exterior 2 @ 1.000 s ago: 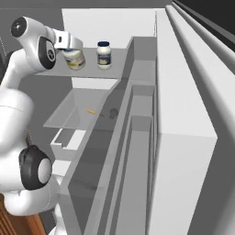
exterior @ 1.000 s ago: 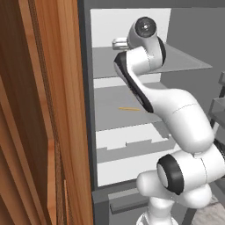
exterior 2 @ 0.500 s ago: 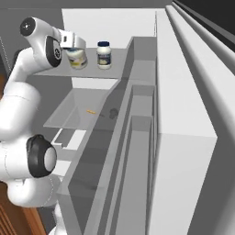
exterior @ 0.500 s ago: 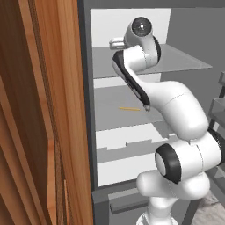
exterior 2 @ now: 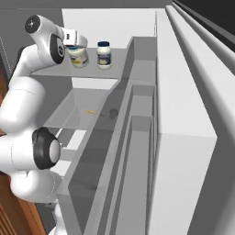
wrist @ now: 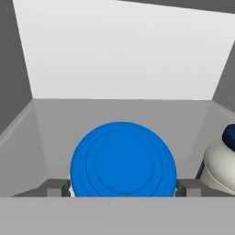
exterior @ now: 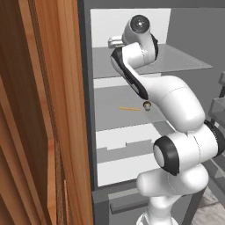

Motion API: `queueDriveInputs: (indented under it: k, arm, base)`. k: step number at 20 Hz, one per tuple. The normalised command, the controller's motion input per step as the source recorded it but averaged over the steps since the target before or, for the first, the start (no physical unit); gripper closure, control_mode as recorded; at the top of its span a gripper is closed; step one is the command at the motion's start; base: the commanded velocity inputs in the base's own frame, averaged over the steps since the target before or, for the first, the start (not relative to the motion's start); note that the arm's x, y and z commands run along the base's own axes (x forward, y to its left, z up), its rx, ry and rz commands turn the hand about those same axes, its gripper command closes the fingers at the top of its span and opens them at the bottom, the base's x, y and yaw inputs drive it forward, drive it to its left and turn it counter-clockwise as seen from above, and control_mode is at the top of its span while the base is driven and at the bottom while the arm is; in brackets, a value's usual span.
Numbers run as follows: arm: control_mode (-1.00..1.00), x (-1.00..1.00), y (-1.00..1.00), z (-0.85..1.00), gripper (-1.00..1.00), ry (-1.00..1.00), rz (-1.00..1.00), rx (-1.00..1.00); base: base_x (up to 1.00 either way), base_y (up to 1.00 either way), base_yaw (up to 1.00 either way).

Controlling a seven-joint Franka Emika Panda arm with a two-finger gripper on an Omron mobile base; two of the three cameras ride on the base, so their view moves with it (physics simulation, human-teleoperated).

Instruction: Place the mayonnaise and mayonnaise from the counter to the top shelf of the fridge. If the existing items in the fridge are on the top shelf, move them to other shelves.

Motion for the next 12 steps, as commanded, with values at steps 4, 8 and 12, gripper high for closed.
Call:
queueDriveInputs:
  k: [4,8,12]
  arm:
    - [-1.00,0.03,0.00,-0.02,-1.00,-0.01,0.01,-0.02]
    - [-1.00,0.00,0.00,0.00,-1.00,-0.01,0.00,0.00]
    - [-1.00,0.00,0.00,0.00,-1.00,0.00,0.00,0.00]
  base:
    - [0.00,0.00,0.00]
    - [0.00,0.00,0.00]
    - [0.00,0.00,0.00]
